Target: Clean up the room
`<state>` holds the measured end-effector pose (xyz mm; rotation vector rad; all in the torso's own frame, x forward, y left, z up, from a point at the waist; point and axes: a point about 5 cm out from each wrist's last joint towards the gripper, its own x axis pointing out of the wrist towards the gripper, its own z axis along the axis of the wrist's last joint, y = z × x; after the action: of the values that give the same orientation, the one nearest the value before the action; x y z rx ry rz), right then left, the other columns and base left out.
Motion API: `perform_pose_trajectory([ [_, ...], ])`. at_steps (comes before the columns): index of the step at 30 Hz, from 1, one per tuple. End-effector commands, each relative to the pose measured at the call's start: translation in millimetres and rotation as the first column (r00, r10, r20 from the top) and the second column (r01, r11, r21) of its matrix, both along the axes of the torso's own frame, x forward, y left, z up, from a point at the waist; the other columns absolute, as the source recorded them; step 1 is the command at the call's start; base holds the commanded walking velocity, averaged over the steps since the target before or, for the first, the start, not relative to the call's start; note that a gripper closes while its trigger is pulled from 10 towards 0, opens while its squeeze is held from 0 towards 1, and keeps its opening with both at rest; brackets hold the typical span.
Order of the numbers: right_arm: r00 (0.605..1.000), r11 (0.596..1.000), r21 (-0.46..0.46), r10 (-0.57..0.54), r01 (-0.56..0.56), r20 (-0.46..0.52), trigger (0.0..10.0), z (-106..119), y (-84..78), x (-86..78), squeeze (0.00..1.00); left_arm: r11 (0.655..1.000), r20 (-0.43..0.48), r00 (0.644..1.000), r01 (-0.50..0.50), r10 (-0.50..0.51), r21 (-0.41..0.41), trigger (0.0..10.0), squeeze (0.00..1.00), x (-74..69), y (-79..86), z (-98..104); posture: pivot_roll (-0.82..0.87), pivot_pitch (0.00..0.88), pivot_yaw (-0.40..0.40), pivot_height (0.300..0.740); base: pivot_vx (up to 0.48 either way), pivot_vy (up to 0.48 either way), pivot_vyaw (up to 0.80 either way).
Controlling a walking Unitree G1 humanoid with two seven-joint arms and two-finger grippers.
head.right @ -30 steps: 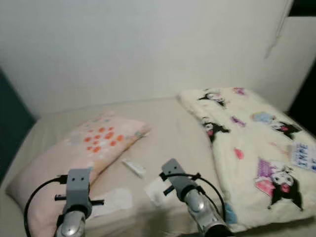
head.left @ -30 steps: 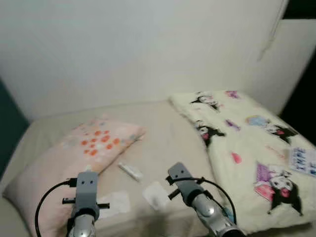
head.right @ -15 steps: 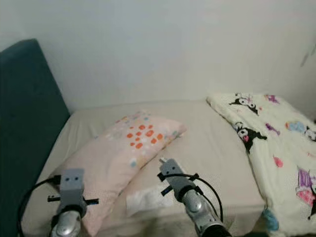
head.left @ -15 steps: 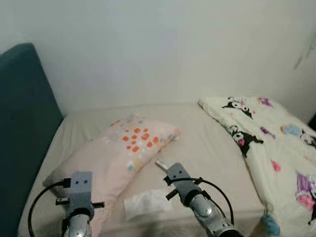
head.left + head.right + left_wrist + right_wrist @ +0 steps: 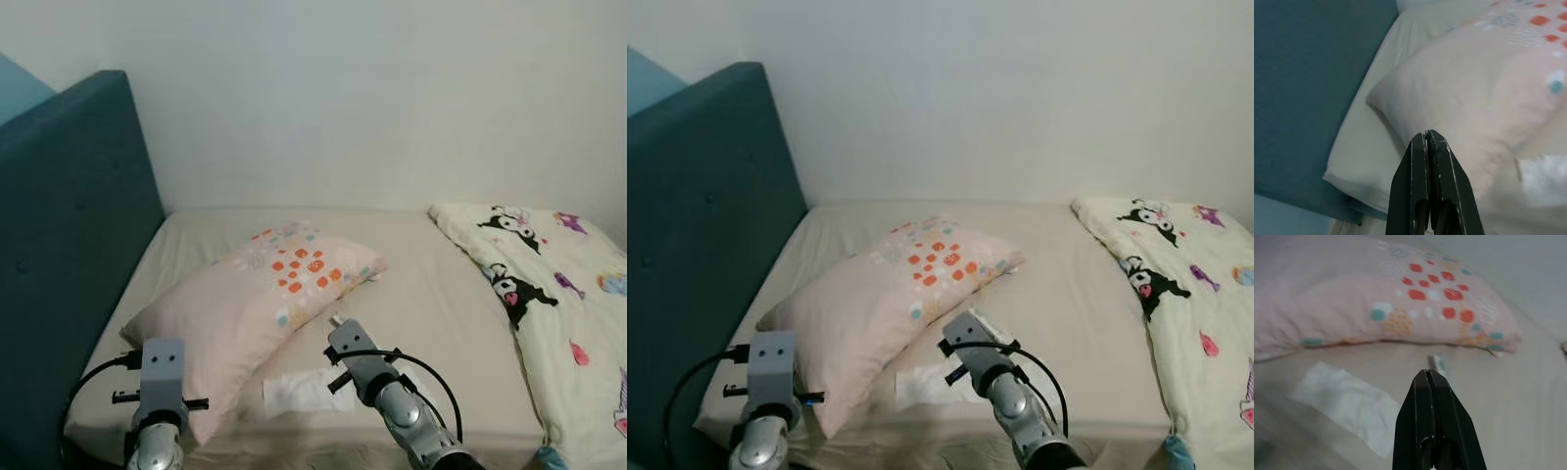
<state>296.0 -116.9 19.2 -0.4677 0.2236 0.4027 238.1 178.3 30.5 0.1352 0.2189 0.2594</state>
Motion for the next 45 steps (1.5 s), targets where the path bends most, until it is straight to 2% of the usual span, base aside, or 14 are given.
perform_pose_trajectory([
  [1,1.0,1.0,0.008,-0.025,0.025,-0.006,10.0,-1.4,-4.6,-0.7,0.0,1.0,-0.008,1.0,0.027,-0.027,0.008,10.0,0.0,1.6,-6.3,-0.2,0.01,0.0,-0.025,0.74,0.0,-0.48,0.0],
  [8,0.999,0.999,0.008,-0.034,0.034,-0.008,10.0,-1.4,-6.3,-0.2,0.0,1.0,-0.005,1.0,0.026,-0.026,-0.012,10.0,0.0,2.7,-7.1,0.2,0.01,0.0,-0.027,0.74,0.0,-0.137,0.0],
  [20,0.998,0.999,0.003,-0.052,0.052,-0.028,10.0,-1.9,-7.4,1.8,0.0,1.0,-0.018,1.0,-0.001,0.002,0.01,10.0,0.0,3.9,-3.6,0.5,0.02,0.0,-0.023,0.74,0.0,0.0,0.0],
  [45,0.993,0.992,0.03,-0.119,0.119,-0.014,10.0,4.2,-11.9,8.7,0.0,1.0,-0.004,1.0,0.007,-0.006,0.024,10.0,0.0,8.9,-4.6,6.3,0.02,0.0,-0.018,0.74,0.0,0.0,0.8],
])
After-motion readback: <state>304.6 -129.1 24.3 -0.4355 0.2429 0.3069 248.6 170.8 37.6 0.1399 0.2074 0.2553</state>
